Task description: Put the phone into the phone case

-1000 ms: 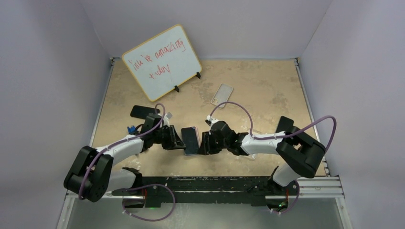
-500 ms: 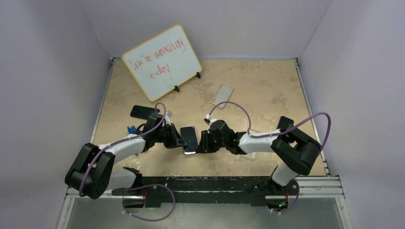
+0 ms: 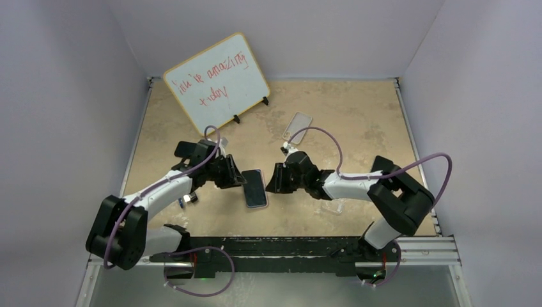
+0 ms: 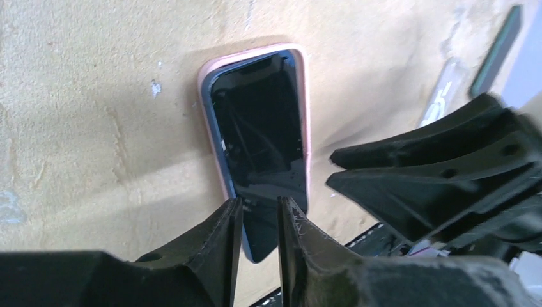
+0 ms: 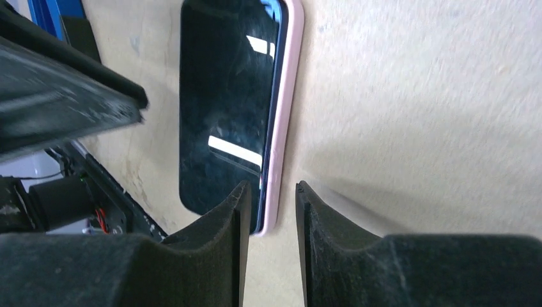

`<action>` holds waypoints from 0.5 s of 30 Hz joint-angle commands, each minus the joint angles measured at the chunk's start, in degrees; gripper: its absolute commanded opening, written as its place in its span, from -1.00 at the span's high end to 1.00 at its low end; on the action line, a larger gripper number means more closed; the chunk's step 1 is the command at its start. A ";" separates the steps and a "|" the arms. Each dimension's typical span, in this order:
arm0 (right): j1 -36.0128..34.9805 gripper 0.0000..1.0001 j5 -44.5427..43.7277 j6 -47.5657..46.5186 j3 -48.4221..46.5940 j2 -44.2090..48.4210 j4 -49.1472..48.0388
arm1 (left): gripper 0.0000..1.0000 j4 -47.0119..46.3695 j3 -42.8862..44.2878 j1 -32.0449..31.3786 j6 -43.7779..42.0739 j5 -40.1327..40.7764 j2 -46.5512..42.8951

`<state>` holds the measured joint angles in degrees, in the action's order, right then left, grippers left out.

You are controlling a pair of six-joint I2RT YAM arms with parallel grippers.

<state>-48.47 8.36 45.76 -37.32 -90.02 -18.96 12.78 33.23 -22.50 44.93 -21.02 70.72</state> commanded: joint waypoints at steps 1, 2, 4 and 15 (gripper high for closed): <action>0.96 0.32 1.14 -1.86 -4.61 -2.98 0.50 | 0.48 -0.42 0.80 0.27 -3.92 -1.00 3.70; 0.94 0.32 1.52 -1.99 -5.03 -3.50 -0.04 | 0.50 -1.21 0.19 0.27 -4.11 -1.42 4.19; 0.97 0.32 2.23 -2.07 -5.84 -4.81 -0.81 | 0.54 -3.63 -0.78 0.27 -4.36 -2.46 5.06; 0.66 0.35 4.67 -1.58 -7.18 -10.90 -6.25 | 0.92 -10.42 -0.98 -1.76 -6.22 -5.53 10.51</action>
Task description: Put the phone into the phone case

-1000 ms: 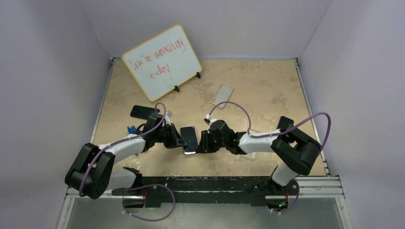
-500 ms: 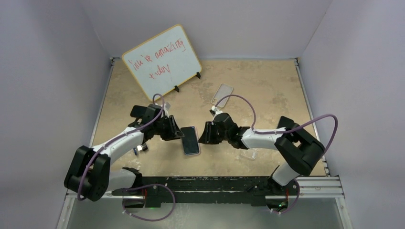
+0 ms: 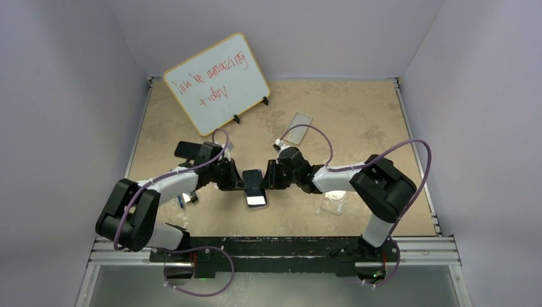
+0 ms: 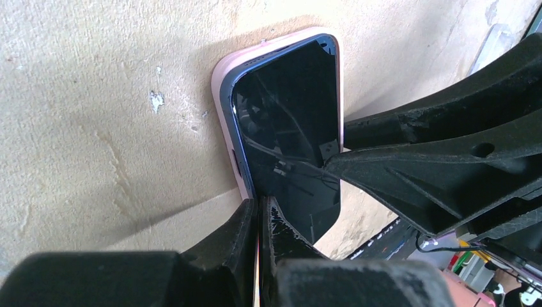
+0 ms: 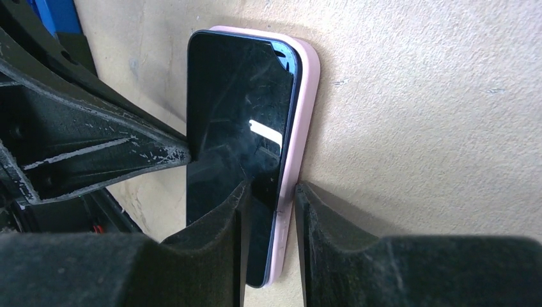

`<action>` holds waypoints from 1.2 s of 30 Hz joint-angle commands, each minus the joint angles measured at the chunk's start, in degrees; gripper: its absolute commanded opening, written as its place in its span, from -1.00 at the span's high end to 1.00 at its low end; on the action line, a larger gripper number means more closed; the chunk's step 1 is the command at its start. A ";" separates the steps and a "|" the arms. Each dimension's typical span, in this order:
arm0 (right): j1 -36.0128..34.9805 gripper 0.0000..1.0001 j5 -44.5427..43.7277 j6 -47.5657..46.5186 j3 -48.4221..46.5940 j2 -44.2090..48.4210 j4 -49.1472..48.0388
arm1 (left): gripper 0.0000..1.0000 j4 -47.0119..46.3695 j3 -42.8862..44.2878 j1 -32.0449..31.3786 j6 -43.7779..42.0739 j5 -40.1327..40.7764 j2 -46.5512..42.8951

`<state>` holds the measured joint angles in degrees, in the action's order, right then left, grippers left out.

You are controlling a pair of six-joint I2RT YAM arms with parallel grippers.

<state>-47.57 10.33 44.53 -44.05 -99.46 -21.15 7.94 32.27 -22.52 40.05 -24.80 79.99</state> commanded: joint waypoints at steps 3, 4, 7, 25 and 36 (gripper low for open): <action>-0.24 0.35 4.41 -0.55 0.29 -2.02 -6.06 | 0.88 -4.69 0.01 -2.00 -1.93 -1.41 0.95; -0.20 0.35 5.41 -0.19 0.61 -2.19 -6.46 | 0.82 -3.78 0.25 -2.00 -2.21 -0.84 0.69; 0.12 0.35 5.72 0.79 2.33 -1.40 -8.89 | 0.68 -0.88 1.05 -1.92 -2.85 1.42 -0.33; 0.60 0.08 11.14 14.57 7.75 -1.67 -30.35 | 0.99 -5.49 -6.58 -0.94 0.64 -3.39 -1.52; 0.75 0.11 15.86 14.93 9.09 1.63 -39.75 | 1.00 -10.77 -10.04 0.11 3.90 -6.43 -5.91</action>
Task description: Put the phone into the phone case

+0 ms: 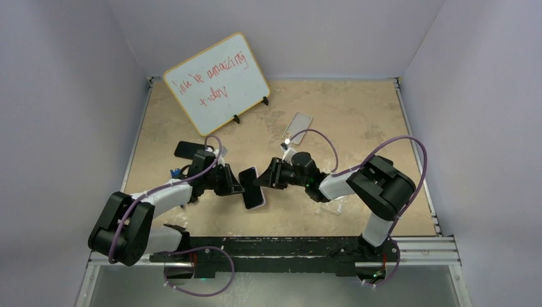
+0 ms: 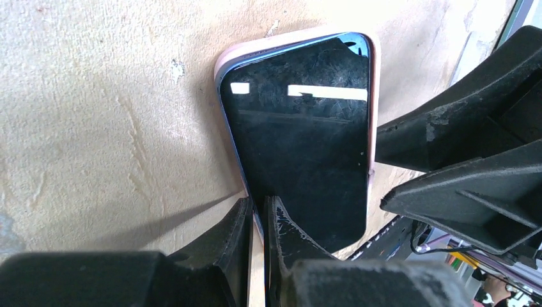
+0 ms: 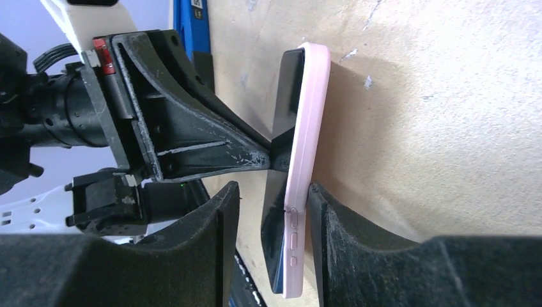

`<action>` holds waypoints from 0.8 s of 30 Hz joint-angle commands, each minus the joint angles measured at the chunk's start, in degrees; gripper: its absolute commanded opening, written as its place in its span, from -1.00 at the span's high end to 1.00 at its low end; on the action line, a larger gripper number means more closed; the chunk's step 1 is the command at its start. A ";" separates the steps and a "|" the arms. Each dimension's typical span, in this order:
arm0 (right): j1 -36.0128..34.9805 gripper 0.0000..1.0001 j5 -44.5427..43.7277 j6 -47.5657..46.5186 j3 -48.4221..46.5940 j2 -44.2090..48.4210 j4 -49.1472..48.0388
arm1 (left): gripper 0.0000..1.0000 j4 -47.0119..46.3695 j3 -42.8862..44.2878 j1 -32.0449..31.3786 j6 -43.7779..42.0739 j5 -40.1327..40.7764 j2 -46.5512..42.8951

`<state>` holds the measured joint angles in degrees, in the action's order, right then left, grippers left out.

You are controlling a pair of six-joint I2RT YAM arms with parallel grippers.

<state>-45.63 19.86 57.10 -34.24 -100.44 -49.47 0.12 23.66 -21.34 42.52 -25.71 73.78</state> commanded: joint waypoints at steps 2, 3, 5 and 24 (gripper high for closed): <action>-1.13 0.13 6.25 2.23 -0.99 2.10 -10.39 | 1.00 -3.80 -2.25 -1.07 1.91 -5.66 0.11; -1.18 0.13 6.14 2.09 -1.07 1.81 -9.48 | 1.00 -3.96 -2.43 -1.07 2.01 -5.66 -0.06; -1.12 0.13 5.43 0.73 -1.53 1.23 -6.65 | 1.00 -3.92 -2.43 -1.07 1.97 -5.67 -0.44; -1.13 0.43 8.50 0.63 -3.87 -2.79 -5.16 | 1.00 -3.54 -2.27 -1.10 0.63 -5.48 -0.76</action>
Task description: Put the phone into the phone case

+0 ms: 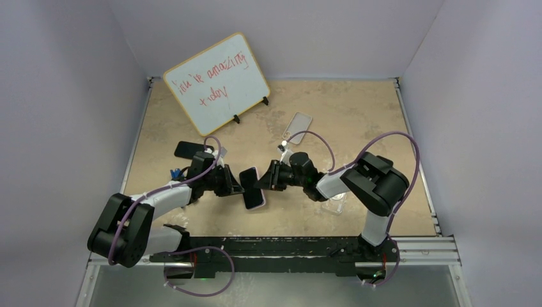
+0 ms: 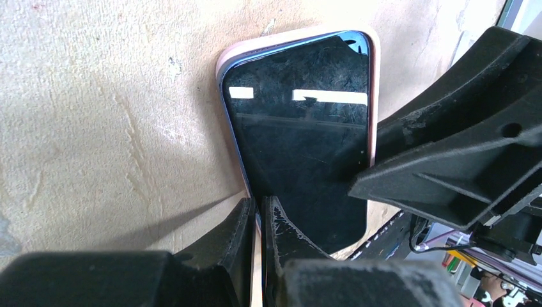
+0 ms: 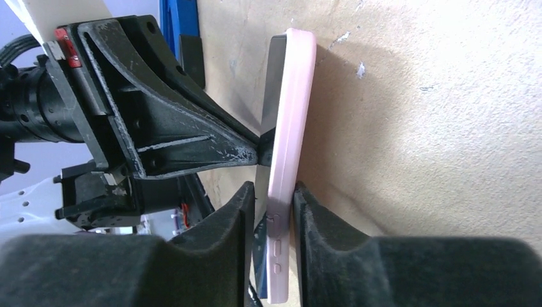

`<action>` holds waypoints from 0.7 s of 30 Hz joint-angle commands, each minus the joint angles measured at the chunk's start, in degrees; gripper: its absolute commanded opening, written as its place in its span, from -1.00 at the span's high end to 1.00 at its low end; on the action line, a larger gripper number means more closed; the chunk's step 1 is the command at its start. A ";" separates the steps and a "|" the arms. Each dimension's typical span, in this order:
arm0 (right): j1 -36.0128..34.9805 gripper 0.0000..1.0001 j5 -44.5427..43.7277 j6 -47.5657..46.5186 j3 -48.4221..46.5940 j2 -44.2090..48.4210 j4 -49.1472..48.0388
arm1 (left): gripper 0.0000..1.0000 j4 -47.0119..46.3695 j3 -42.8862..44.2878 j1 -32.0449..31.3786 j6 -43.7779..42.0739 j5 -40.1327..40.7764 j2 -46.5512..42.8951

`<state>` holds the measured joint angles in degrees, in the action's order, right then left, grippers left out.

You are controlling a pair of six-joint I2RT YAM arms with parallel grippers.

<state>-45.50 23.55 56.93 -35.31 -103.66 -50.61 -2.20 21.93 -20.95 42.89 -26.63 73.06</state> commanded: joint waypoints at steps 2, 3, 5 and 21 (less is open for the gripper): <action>-0.93 0.60 4.01 0.49 -2.54 0.87 -3.59 | 1.00 -0.87 -0.27 -1.46 0.34 -4.88 -0.59; -0.65 0.70 3.83 0.43 -2.30 1.17 -3.46 | 0.98 -0.66 -0.09 -1.46 0.35 -5.19 -1.00; 0.23 0.96 4.21 0.53 -1.97 1.86 -3.37 | 0.83 -0.63 0.24 -1.46 -0.05 -6.93 -2.36; 7.94 1.00 18.48 1.52 0.66 24.20 2.41 | -0.76 7.10 9.87 5.99 -0.69 -21.38 -22.63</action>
<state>-37.28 35.62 59.59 -33.23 -87.09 -49.12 4.19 28.69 -16.75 42.37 -42.00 53.54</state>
